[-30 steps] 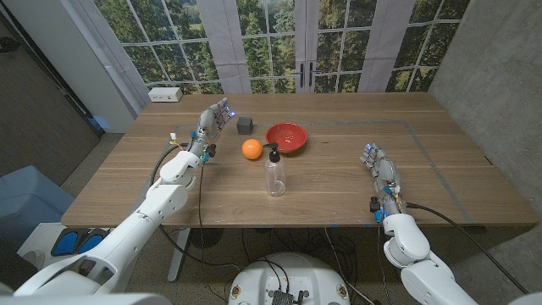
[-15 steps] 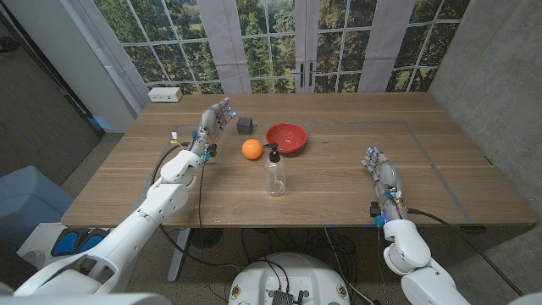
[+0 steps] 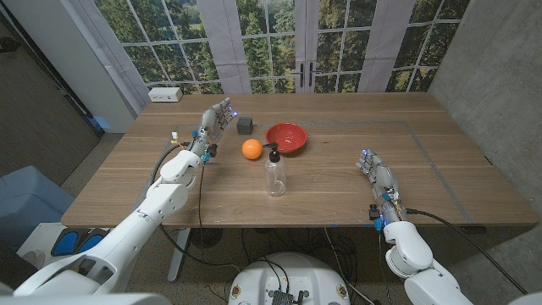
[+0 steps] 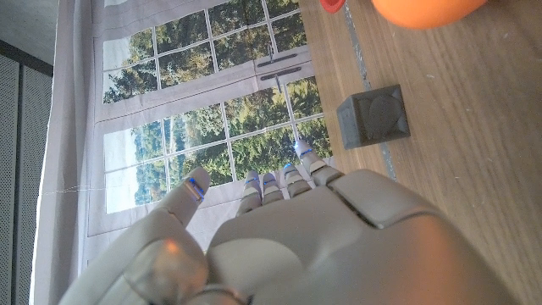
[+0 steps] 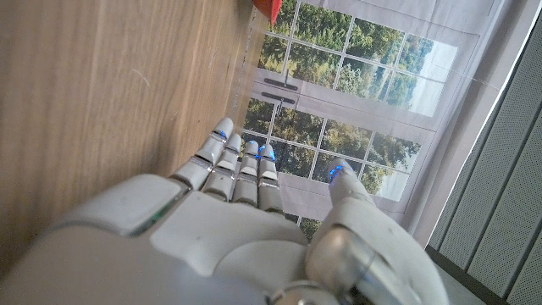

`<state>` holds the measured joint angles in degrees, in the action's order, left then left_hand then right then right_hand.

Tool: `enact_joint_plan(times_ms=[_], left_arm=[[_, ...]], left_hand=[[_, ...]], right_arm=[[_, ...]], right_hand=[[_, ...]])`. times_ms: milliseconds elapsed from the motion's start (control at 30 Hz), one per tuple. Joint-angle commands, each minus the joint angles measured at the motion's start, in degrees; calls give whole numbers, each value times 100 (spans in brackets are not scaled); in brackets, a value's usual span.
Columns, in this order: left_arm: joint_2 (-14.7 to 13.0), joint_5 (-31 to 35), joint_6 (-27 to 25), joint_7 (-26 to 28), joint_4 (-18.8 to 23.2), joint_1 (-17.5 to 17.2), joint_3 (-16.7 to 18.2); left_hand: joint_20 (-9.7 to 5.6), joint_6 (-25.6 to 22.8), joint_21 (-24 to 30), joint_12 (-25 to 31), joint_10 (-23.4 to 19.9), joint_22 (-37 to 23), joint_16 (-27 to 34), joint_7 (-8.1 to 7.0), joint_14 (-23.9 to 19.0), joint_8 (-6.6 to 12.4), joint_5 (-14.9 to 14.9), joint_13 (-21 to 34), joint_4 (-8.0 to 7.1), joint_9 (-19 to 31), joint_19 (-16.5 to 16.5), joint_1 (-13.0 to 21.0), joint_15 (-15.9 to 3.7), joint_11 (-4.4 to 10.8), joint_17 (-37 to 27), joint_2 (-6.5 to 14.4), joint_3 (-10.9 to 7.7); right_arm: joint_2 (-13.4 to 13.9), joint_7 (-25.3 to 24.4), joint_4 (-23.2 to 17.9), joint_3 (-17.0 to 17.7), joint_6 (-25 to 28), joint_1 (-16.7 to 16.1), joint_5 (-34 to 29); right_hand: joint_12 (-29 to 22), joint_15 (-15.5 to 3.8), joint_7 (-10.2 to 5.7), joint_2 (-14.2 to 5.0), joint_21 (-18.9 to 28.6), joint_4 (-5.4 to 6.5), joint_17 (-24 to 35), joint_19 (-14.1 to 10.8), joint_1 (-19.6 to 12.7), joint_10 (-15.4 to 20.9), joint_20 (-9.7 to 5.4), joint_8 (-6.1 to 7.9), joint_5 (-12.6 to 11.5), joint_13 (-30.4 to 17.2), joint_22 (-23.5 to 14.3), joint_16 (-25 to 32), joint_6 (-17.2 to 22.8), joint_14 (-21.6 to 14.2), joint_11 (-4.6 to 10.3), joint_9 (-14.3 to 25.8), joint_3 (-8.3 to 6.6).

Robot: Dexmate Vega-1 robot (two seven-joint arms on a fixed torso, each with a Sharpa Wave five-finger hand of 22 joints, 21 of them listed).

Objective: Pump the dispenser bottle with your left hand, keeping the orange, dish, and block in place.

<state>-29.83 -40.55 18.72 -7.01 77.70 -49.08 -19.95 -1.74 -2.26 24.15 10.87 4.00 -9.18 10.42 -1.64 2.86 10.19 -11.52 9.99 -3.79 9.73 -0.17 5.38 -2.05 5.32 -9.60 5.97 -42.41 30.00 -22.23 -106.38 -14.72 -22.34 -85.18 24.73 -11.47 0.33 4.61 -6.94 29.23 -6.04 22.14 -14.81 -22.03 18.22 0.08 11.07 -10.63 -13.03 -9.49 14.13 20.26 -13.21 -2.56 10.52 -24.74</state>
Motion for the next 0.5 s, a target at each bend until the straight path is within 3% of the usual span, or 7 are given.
enact_joint_plan(times_ms=[33,333,433,500], left_arm=[[7,-26,-22,-65,-59,80,-16],[-18,-18,-73,-41,-6,96,-14],[-6,-17,-72,-29,-12,107,-13],[-29,-7,-105,-50,-18,132,-24]], left_hand=[[-314,-47,-20,7,-24,-34,-4,-17,-5,16,-19,11,39,16,36,8,-235,7,-15,388,-18],[-313,-45,-46,7,-27,-35,-3,-19,-5,15,-17,12,44,16,43,11,-233,6,-18,396,-14],[-311,-49,-55,9,-32,-35,-1,-17,-8,16,-17,12,41,16,47,9,-231,4,-20,399,-14],[-306,-52,-63,9,-32,-35,0,-12,-8,18,-18,12,35,16,49,5,-232,4,-23,401,-15]], right_arm=[[71,287,192,-131,-84,174,-33],[74,483,431,-268,-259,340,-103],[-82,531,704,-345,-587,440,-173],[-30,581,707,-366,-536,474,-186]], right_hand=[[-59,-1,-3,85,-15,-100,-12,-64,-31,89,2,49,-35,-8,-9,18,79,-71,9,24,-20],[-55,88,94,321,-60,-257,-84,-177,-58,109,87,41,-30,12,-11,10,89,-137,-125,23,58],[-56,180,148,483,-83,-321,-125,-270,-62,126,247,38,-18,21,-16,5,88,-175,-165,25,118],[-62,198,162,572,-82,-332,-142,-390,-50,149,383,38,-5,24,-23,30,91,-250,-169,28,163]])
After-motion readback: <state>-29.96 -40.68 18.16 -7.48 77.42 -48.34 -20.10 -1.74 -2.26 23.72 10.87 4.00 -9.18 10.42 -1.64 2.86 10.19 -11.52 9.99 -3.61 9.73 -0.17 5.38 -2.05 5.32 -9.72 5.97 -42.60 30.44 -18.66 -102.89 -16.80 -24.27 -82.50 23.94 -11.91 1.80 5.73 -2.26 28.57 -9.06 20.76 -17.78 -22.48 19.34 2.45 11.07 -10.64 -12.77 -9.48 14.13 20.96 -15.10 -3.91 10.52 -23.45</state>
